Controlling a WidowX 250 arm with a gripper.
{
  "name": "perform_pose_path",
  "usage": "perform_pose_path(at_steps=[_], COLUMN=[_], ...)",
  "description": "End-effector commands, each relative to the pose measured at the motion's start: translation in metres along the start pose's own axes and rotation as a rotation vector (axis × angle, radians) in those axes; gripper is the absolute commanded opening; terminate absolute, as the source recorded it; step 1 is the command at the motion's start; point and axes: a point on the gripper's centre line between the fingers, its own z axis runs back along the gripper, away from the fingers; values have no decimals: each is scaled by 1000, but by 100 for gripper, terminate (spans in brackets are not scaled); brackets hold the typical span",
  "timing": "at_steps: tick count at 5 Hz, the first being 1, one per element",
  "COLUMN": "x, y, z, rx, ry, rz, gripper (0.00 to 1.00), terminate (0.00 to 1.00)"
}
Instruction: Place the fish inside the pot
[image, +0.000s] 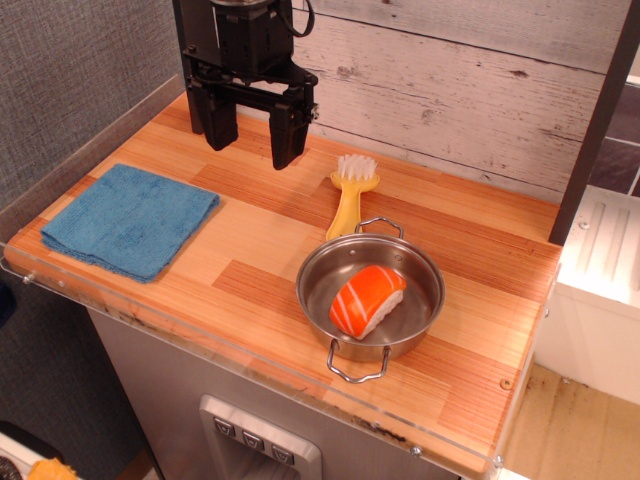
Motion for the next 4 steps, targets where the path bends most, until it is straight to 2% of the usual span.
perform_pose_path(at_steps=[1, 3, 4], x=[-1, -1, -1], y=[5, 5, 5], z=[16, 16, 16], rx=[8, 8, 8], ry=[-43, -43, -43], rz=[8, 8, 8], gripper=[100, 100, 100], terminate=[0, 0, 100])
